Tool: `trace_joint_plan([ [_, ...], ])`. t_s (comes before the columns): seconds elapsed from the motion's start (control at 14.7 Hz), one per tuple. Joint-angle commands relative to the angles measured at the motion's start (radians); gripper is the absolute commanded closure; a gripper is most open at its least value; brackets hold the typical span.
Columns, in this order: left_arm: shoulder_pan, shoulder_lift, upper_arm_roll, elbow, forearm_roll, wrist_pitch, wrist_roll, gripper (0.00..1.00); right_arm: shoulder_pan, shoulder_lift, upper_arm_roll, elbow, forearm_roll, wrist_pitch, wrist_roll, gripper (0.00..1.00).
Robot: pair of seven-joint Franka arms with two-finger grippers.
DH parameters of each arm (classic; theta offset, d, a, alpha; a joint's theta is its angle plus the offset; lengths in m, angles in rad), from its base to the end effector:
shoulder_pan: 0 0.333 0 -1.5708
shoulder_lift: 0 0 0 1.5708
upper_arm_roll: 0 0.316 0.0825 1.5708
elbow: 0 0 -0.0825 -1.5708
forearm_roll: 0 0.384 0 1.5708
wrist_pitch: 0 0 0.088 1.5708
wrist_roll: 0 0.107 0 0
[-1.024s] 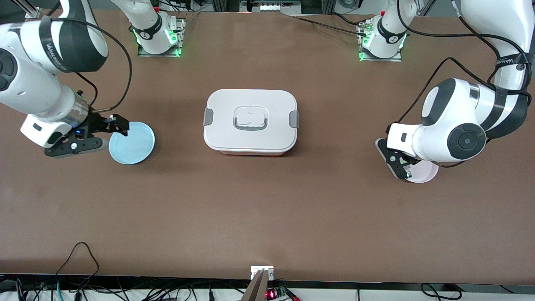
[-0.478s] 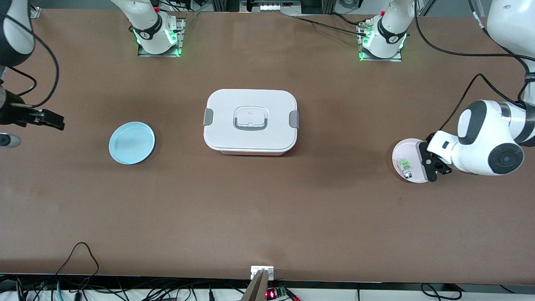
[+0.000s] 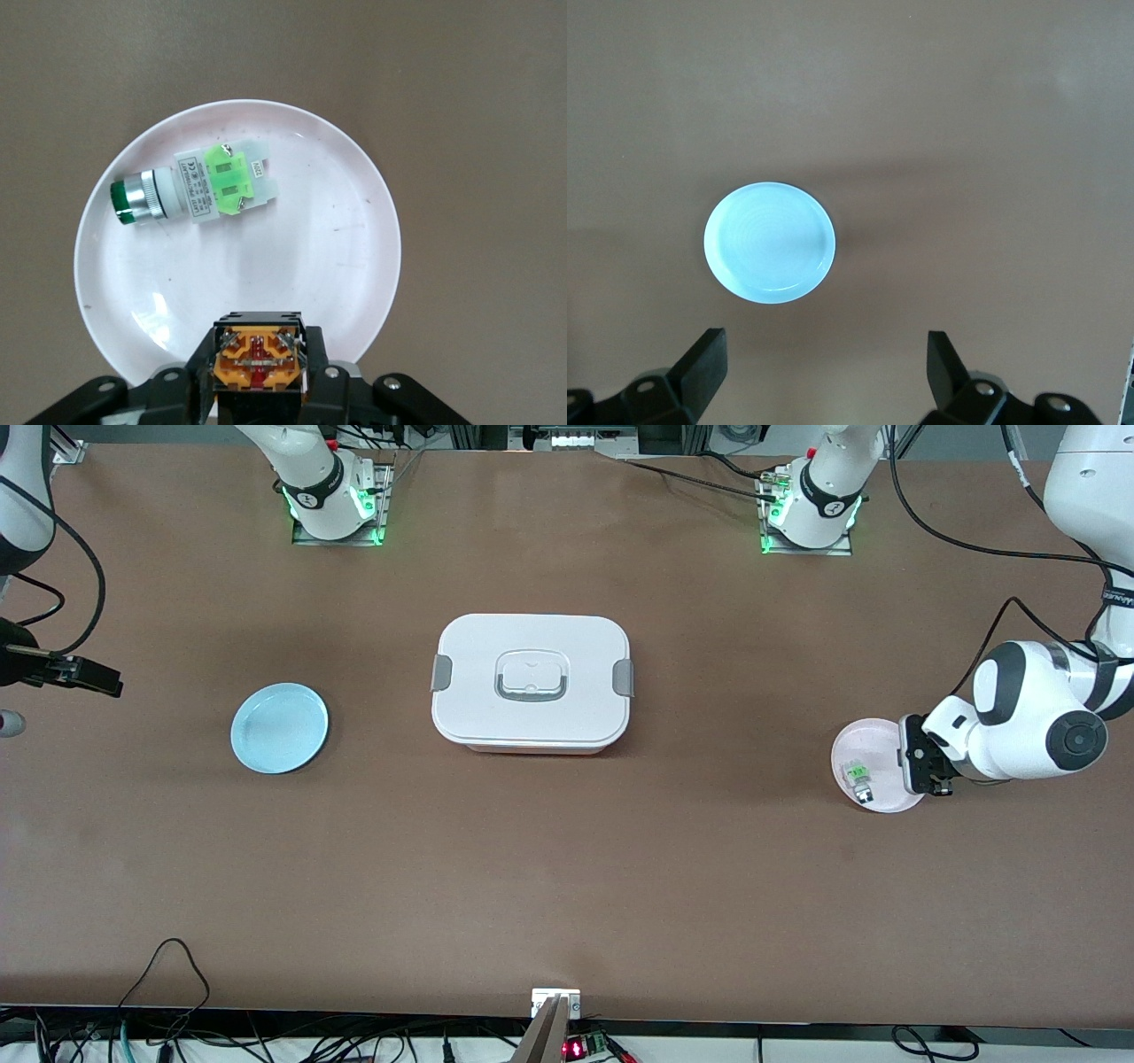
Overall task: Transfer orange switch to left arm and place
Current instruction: 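Lower the switch into the white dish and open the left gripper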
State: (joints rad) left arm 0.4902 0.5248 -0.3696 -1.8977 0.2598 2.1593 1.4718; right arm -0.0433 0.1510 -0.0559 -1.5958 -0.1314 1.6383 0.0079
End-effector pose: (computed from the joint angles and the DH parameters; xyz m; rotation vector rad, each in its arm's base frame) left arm 0.5996 0.0910 0.2232 2.1909 -2.0302 -0.2394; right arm 0.5936 -0.0703 0.5322 2.9998 -0.1365 -0.1722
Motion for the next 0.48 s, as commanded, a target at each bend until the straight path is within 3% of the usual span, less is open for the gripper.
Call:
trace_joint_plan([
  [0.0, 0.031, -0.003, -0.015, -0.066, 0.022, 0.106, 0.021, 1.00, 0.002, -0.134, 0.007, -0.180, 0.019, 0.090, 0.017, 0.00],
  [0.14, 0.042, 0.020, -0.015, -0.077, 0.024, 0.140, 0.021, 1.00, 0.002, -0.168, 0.007, -0.228, 0.021, 0.121, 0.018, 0.00],
  [0.41, 0.051, 0.041, -0.020, -0.075, 0.024, 0.169, 0.022, 1.00, 0.000, -0.168, 0.002, -0.227, 0.062, 0.114, 0.009, 0.00],
])
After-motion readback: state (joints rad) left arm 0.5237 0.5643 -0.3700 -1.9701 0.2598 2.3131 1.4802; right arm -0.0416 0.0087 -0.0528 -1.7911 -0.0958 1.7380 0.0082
